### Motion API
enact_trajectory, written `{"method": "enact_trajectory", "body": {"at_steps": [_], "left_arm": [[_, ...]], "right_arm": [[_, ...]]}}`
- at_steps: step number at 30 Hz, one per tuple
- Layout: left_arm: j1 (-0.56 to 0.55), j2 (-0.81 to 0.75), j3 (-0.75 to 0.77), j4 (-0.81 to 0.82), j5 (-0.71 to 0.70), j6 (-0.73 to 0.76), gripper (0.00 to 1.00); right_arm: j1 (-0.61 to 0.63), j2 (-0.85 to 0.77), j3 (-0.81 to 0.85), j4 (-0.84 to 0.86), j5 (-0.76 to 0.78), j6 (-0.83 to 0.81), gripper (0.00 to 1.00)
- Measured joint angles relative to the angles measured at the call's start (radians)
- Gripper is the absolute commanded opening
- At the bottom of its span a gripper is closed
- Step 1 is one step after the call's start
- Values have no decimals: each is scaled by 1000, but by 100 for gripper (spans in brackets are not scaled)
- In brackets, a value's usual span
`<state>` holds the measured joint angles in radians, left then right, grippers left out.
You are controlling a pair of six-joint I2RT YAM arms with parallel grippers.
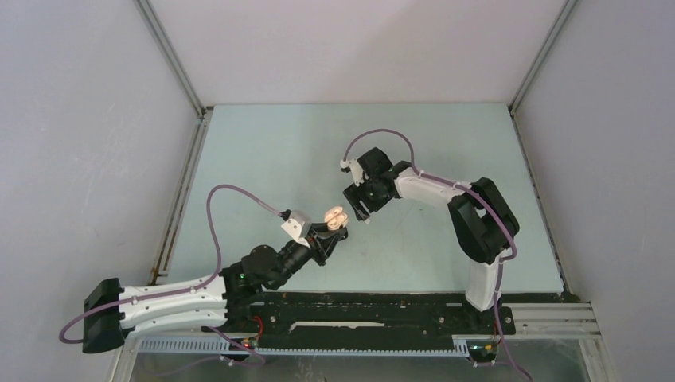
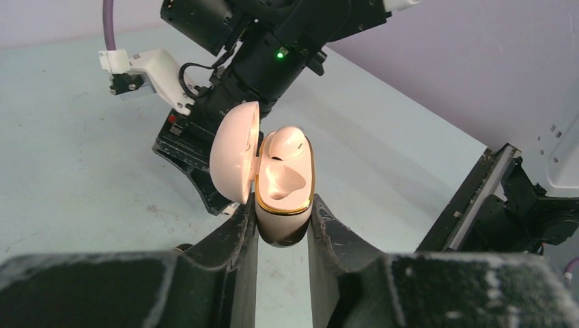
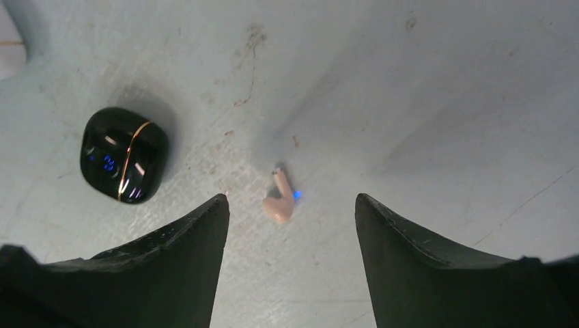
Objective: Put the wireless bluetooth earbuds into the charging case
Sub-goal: Pick up the earbud from the center of the board.
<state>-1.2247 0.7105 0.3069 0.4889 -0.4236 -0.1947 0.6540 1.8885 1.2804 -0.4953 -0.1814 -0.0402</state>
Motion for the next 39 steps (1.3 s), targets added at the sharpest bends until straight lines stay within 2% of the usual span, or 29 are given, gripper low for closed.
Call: {"method": "enact_trajectory", "body": {"at_steps": [9, 19, 29, 32, 39], "left_arm": [[-2, 10, 0, -6, 8, -15, 0], [-2, 32, 0, -3, 12, -15, 0], [-4, 36, 0, 3, 16, -15, 0], [-4, 37, 0, 3, 16, -15, 0], [-4, 50, 0, 11, 19, -16, 0]], "right_arm": [[-1, 62, 21, -9, 41, -4, 70], [-2, 62, 21, -25, 66, -25, 56], [-4, 52, 5, -28, 72, -40, 48], [-8, 50, 1, -28, 73, -42, 42], [-10, 48, -2, -29, 72, -43, 36]]}}
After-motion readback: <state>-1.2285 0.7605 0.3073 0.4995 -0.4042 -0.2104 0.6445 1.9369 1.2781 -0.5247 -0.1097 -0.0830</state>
